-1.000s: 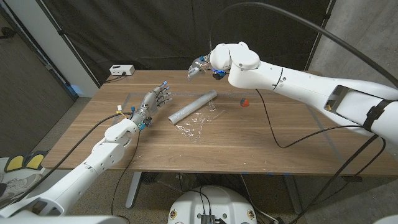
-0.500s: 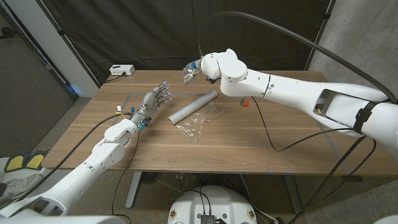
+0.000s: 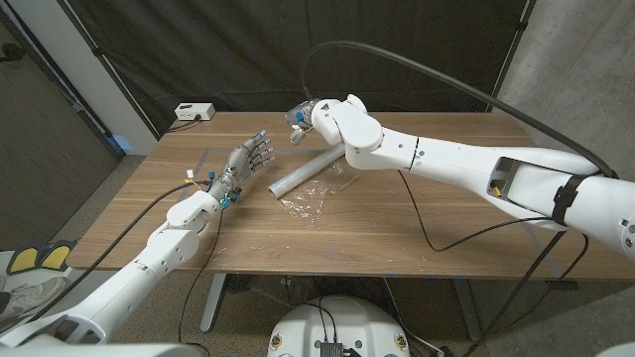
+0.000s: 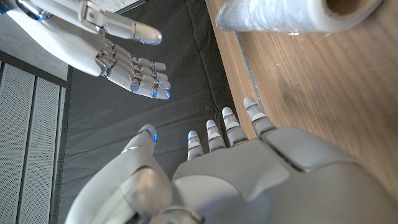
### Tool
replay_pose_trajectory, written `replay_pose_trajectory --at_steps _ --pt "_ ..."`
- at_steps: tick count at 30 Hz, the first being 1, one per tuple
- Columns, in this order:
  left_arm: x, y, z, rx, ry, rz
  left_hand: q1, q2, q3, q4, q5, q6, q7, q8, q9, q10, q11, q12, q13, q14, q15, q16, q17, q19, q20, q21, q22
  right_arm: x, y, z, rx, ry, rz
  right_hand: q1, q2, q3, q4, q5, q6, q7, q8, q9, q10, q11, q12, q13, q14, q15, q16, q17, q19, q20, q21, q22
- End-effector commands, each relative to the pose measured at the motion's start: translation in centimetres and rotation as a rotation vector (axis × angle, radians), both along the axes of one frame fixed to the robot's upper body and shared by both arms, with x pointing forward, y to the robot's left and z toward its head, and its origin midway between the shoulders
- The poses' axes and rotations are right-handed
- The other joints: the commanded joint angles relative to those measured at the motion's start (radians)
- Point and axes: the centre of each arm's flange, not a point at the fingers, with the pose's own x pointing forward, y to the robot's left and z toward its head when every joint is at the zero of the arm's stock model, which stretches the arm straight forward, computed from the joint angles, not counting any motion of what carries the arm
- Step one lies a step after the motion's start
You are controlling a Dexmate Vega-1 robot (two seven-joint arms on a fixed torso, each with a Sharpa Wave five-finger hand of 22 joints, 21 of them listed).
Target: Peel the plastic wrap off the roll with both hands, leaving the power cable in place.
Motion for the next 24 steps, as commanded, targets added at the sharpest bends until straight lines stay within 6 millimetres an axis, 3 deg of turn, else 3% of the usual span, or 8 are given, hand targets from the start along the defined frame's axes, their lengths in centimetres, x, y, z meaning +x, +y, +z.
replay_pose_trajectory --at_steps 1,5,11,24 --pt "-0.3 -0.1 0.0 -0.004 -0.005 0.000 -0.006 -0.003 0.000 0.007 0.006 0.003 -0.002 -0.004 0.002 0.008 0.000 -0.006 0.003 0.008 0.001 -0.002 0.005 -0.002 0.010 0.005 0.005 1.5 0.6 -1.1 -0.077 -0.042 -0.032 0.011 -0.024 -0.016 0.001 0.012 0.019 -0.004 0.012 0.002 0.017 -0.004 0.008 0.005 0.016 -0.074 0.005 0.003 0.019 -0.022 0.008 0.000" --pt "-0.3 -0.3 0.0 -0.001 -0.004 -0.003 -0.011 -0.005 -0.002 0.010 0.007 0.003 -0.002 -0.005 0.002 0.008 0.005 -0.007 0.004 0.009 0.001 -0.003 0.006 -0.002 0.010 0.005 0.005 2.1 0.7 -1.6 -0.100 -0.028 -0.054 0.051 -0.015 -0.015 0.002 0.027 0.038 -0.014 0.017 0.003 0.036 -0.014 0.013 0.005 0.033 -0.085 0.008 0.004 0.026 -0.024 0.011 0.000" --pt "-0.2 -0.5 0.2 0.003 -0.006 -0.007 -0.015 -0.007 -0.005 0.013 0.007 0.004 -0.002 -0.006 0.002 0.008 0.004 -0.007 0.004 0.009 0.002 -0.004 0.006 -0.002 0.010 0.005 0.005 3.0 0.9 -2.1 -0.143 0.016 -0.093 0.067 -0.013 -0.017 0.003 0.032 0.048 -0.018 0.020 0.003 0.043 -0.017 0.014 0.006 0.038 -0.090 0.008 0.004 0.030 -0.025 0.012 0.000" --pt "-0.3 -0.8 0.1 -0.002 -0.005 -0.009 -0.028 -0.013 -0.014 0.022 0.010 0.008 0.000 -0.006 0.003 0.009 0.005 -0.009 0.004 0.011 0.003 -0.007 0.007 -0.004 0.011 0.005 0.006 4.6 0.7 -3.2 -0.222 0.061 -0.174 0.109 -0.007 -0.028 0.011 0.044 0.031 -0.019 0.009 0.003 0.012 -0.015 -0.002 0.006 0.014 -0.069 -0.004 0.006 0.021 -0.022 0.009 0.001"
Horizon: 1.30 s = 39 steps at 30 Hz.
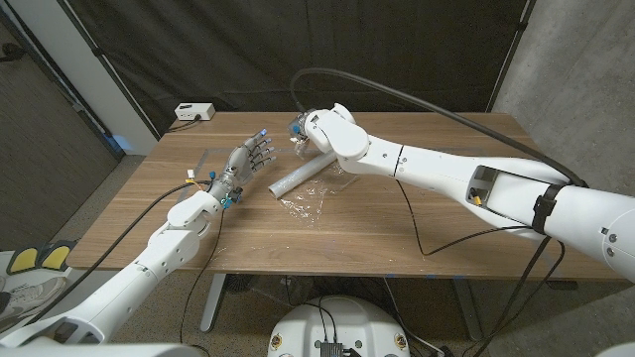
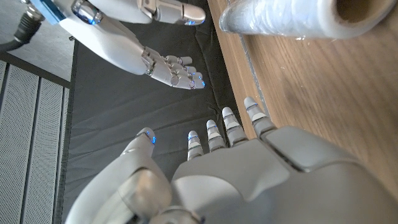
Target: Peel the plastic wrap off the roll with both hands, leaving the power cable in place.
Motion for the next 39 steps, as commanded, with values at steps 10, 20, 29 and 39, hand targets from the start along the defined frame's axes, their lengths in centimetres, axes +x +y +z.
replay_pose_trajectory --at_steps 10,20,29,39 --pt "0.1 -0.4 -0.1 -0.005 0.005 -0.002 -0.004 -0.006 -0.002 0.011 0.011 0.010 0.000 -0.004 0.003 0.006 0.002 -0.003 0.004 0.010 0.003 -0.009 0.002 0.000 0.008 0.005 0.006 2.3 -0.1 -2.3 -0.105 0.072 -0.070 0.021 0.010 -0.020 0.017 0.009 0.008 -0.003 0.000 0.003 -0.011 0.004 -0.005 0.002 -0.016 -0.067 -0.002 0.006 -0.001 -0.050 0.006 0.002" --pt "0.1 -0.4 -0.3 -0.004 0.012 -0.002 -0.010 -0.008 -0.006 0.015 0.013 0.012 0.001 -0.005 0.003 0.005 0.001 -0.005 0.004 0.012 0.005 -0.010 0.002 0.000 0.007 0.005 0.006 3.0 0.5 -3.2 -0.131 0.107 -0.085 0.053 0.040 -0.030 0.019 0.007 0.015 -0.004 -0.005 0.003 -0.029 0.010 -0.013 0.001 -0.029 -0.055 -0.003 0.006 0.000 0.051 0.006 0.000" --pt "0.2 -0.2 -0.4 -0.007 0.017 -0.003 -0.014 -0.009 -0.008 0.019 0.015 0.014 0.001 -0.005 0.003 0.006 0.001 -0.006 0.004 0.013 0.005 -0.011 0.002 0.000 0.008 0.006 0.005 3.5 1.2 -4.0 -0.167 0.121 -0.075 0.066 0.050 -0.035 0.019 0.003 0.030 -0.008 -0.002 0.003 -0.026 0.008 -0.012 0.001 -0.028 -0.055 -0.001 0.005 -0.006 0.013 0.002 -0.001" --pt "0.3 0.1 -0.5 -0.011 0.020 -0.001 -0.017 -0.010 -0.010 0.021 0.016 0.014 0.000 -0.007 0.003 0.008 0.001 -0.006 0.004 0.014 0.005 -0.013 0.002 0.000 0.009 0.006 0.005 4.3 1.6 -4.7 -0.193 0.153 -0.081 0.074 0.059 -0.041 0.021 -0.001 0.048 -0.011 0.002 0.003 -0.003 0.008 -0.003 0.000 -0.014 -0.061 0.004 0.005 -0.001 0.008 0.004 0.000"
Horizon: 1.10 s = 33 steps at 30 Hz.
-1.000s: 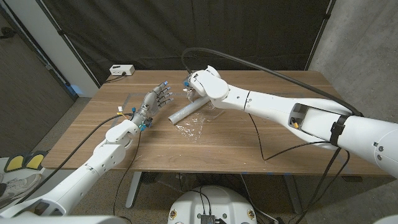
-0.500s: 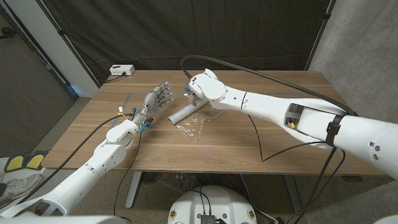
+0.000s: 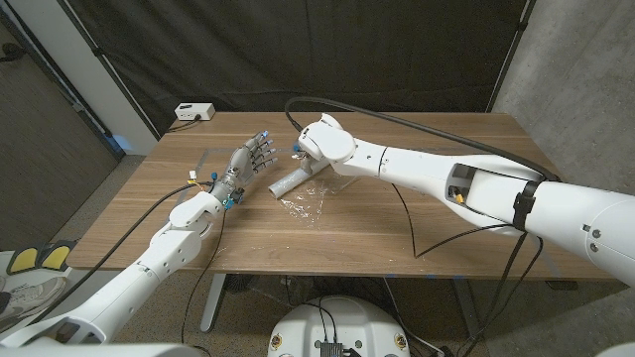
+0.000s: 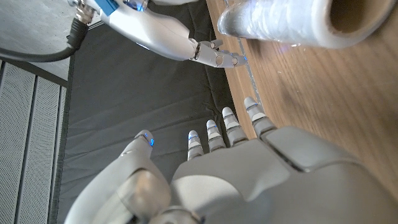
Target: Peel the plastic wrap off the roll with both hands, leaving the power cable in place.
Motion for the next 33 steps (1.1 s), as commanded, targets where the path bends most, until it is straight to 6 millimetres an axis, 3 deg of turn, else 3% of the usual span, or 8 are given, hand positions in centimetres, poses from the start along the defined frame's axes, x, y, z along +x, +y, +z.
replay_pose_trajectory --at_steps 1,12,20,22,27,33 --pt "0.1 0.3 -0.1 -0.005 0.004 0.001 -0.003 0.004 0.003 0.008 0.005 0.003 0.000 -0.003 0.003 0.008 0.000 -0.006 0.004 0.010 0.002 -0.003 0.002 0.000 0.009 0.006 0.005 0.9 0.6 -0.9 -0.033 0.038 -0.005 0.016 0.009 -0.008 0.000 -0.005 0.018 -0.004 0.004 0.003 0.018 -0.002 0.008 0.003 0.022 -0.065 0.010 0.004 0.006 -0.012 -0.001 -0.001" --pt "0.4 0.5 -0.1 -0.006 0.008 0.001 -0.006 0.003 0.001 0.010 0.007 0.007 0.000 -0.003 0.003 0.009 0.001 -0.007 0.004 0.011 0.002 -0.005 0.002 0.000 0.010 0.006 0.005 2.1 0.5 -1.3 -0.030 0.076 -0.033 0.019 0.013 -0.032 0.004 -0.015 0.075 -0.002 0.017 0.003 0.084 0.003 0.028 0.002 0.086 -0.081 0.026 0.003 0.055 -0.021 0.019 0.000" --pt "0.6 0.5 0.2 -0.003 0.007 -0.004 -0.008 0.002 -0.001 0.013 0.009 0.010 0.000 -0.004 0.002 0.011 0.006 -0.008 0.004 0.012 0.003 -0.006 0.002 0.001 0.009 0.007 0.005 2.9 0.2 -1.5 -0.019 0.103 -0.068 0.029 0.019 -0.034 0.004 -0.016 0.129 -0.001 0.027 0.002 0.137 0.008 0.038 0.001 0.164 -0.101 0.035 0.004 0.148 0.001 0.057 -0.001" --pt "0.7 0.5 0.2 0.000 0.008 -0.005 -0.009 0.002 -0.001 0.014 0.009 0.010 -0.001 -0.004 0.002 0.011 0.006 -0.009 0.004 0.012 0.002 -0.007 0.002 0.000 0.010 0.007 0.005 3.1 0.1 -1.6 -0.010 0.111 -0.075 0.033 0.021 -0.035 0.004 -0.018 0.149 0.000 0.027 0.002 0.165 0.009 0.041 0.000 0.197 -0.111 0.037 0.004 0.207 0.012 0.081 -0.002" --pt "0.8 0.5 0.3 0.001 0.010 -0.006 -0.009 0.002 -0.002 0.015 0.010 0.010 -0.002 -0.005 0.002 0.011 0.003 -0.009 0.004 0.012 0.002 -0.007 0.002 0.000 0.009 0.006 0.005 3.5 -0.2 -1.7 0.011 0.090 -0.075 0.061 0.039 -0.030 0.001 -0.022 0.257 -0.007 0.050 0.004 0.282 0.005 0.063 0.000 0.354 -0.162 0.061 0.007 0.355 -0.025 0.145 -0.004" --pt "0.8 0.7 0.4 0.002 0.009 -0.005 -0.010 0.002 -0.002 0.016 0.011 0.011 0.000 -0.006 0.002 0.013 0.002 -0.010 0.004 0.014 0.003 -0.008 0.002 0.000 0.009 0.006 0.004 3.9 -0.3 -1.8 0.027 0.072 -0.065 0.117 0.063 -0.009 -0.011 -0.029 0.400 -0.033 0.093 0.009 0.438 -0.003 0.093 0.005 0.529 -0.190 0.089 0.014 0.441 -0.067 0.196 -0.004"
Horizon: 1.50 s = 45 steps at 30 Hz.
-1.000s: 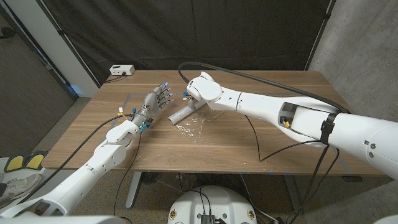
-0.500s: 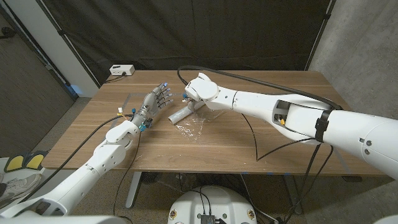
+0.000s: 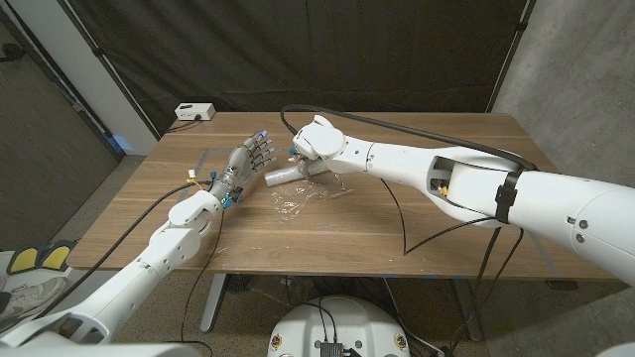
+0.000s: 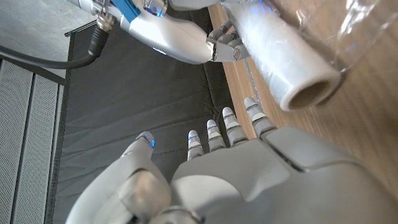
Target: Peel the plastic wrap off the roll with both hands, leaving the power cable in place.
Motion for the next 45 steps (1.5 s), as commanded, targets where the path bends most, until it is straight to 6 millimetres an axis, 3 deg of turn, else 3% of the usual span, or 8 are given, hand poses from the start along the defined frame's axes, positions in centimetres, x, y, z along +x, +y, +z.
replay_pose_trajectory --at_steps 1,5,9,12,15,30,40,45 --pt "0.2 0.2 0.2 0.003 0.001 -0.002 -0.005 0.001 0.001 0.004 0.007 0.009 -0.002 -0.002 0.002 0.008 -0.003 -0.002 0.005 0.010 0.000 -0.001 0.002 0.000 0.009 0.007 0.004 1.1 -0.6 -0.3 0.034 -0.020 -0.005 0.050 0.016 0.019 -0.009 -0.007 0.141 -0.062 0.031 0.010 0.101 -0.009 0.020 0.005 0.119 -0.172 0.022 0.009 0.052 -0.032 0.036 0.004" --pt "0.2 0.3 0.2 0.001 0.001 -0.002 -0.005 0.001 0.001 0.005 0.008 0.012 -0.002 -0.002 0.002 0.011 -0.008 -0.003 0.005 0.014 -0.001 -0.001 0.002 0.003 0.008 0.008 0.004 1.4 -0.6 -0.4 0.028 -0.022 -0.010 0.141 0.031 0.028 -0.024 -0.019 0.268 -0.070 0.082 0.013 0.213 -0.016 0.046 0.021 0.256 -0.185 0.061 0.032 0.071 -0.070 0.075 0.010" --pt "0.2 0.5 0.2 0.002 0.002 -0.003 -0.006 0.001 0.000 0.006 0.009 0.014 -0.002 -0.003 0.002 0.012 -0.003 -0.003 0.005 0.015 -0.001 -0.002 0.001 0.004 0.009 0.008 0.004 1.9 -0.6 -0.8 0.023 -0.007 -0.021 0.218 0.029 -0.011 -0.018 -0.033 0.362 -0.077 0.115 0.016 0.317 -0.023 0.077 0.041 0.355 -0.187 0.131 0.091 0.074 -0.104 0.133 0.035" --pt "0.2 0.7 0.2 0.001 0.003 -0.002 -0.005 0.001 0.000 0.007 0.010 0.011 -0.002 -0.004 0.002 0.010 -0.002 -0.005 0.005 0.012 0.000 -0.004 0.001 0.000 0.009 0.007 0.004 2.3 -0.7 -1.1 0.021 0.010 -0.030 0.264 0.045 -0.057 -0.002 -0.038 0.481 -0.074 0.156 0.023 0.457 -0.027 0.122 0.074 0.476 -0.185 0.215 0.158 0.086 -0.135 0.241 0.081" --pt "0.2 0.8 0.2 0.001 0.005 -0.002 -0.005 0.001 0.000 0.007 0.010 0.011 -0.002 -0.004 0.002 0.010 -0.002 -0.005 0.005 0.013 0.000 -0.004 0.001 0.001 0.008 0.007 0.004 2.4 -0.9 -1.1 0.042 0.003 -0.014 0.282 0.053 -0.093 0.002 -0.039 0.506 -0.072 0.162 0.024 0.572 -0.031 0.169 0.119 0.566 -0.183 0.292 0.234 0.079 -0.150 0.340 0.128" --pt "0.2 0.9 0.3 0.005 -0.003 -0.008 -0.005 0.002 0.000 0.008 0.011 0.009 -0.003 -0.006 0.002 0.012 -0.003 -0.006 0.005 0.013 0.000 -0.005 0.001 0.001 0.009 0.007 0.003 0.2 -2.7 2.8 0.324 -0.132 0.115 0.313 0.056 -0.121 0.000 -0.027 0.517 -0.045 0.168 0.036 0.604 -0.034 0.196 0.187 0.598 -0.181 0.355 0.327 0.080 -0.153 0.470 0.189" --pt "0.2 0.8 0.4 0.016 -0.001 -0.005 -0.004 0.002 0.001 0.008 0.011 0.008 -0.004 -0.006 0.002 0.016 -0.002 -0.004 0.005 0.015 -0.001 -0.005 0.001 0.000 0.007 0.007 0.003 -1.1 -5.1 5.0 0.573 -0.212 0.174 0.321 0.051 -0.128 -0.001 -0.022 0.523 -0.034 0.173 0.043 0.608 -0.033 0.200 0.207 0.603 -0.180 0.367 0.354 0.080 -0.153 0.512 0.204" --pt "-0.1 0.7 0.8 0.058 0.004 0.025 0.016 -0.003 0.006 -0.007 0.010 -0.004 -0.012 -0.010 0.002 0.013 -0.015 -0.007 0.004 0.016 -0.011 -0.006 -0.001 0.004 0.004 0.007 0.002 -1.4 -6.5 5.6 0.707 -0.234 0.212 0.331 0.043 -0.129 -0.006 -0.021 0.530 -0.023 0.175 0.044 0.624 -0.025 0.206 0.218 0.607 -0.179 0.373 0.368 0.090 -0.145 0.539 0.210"
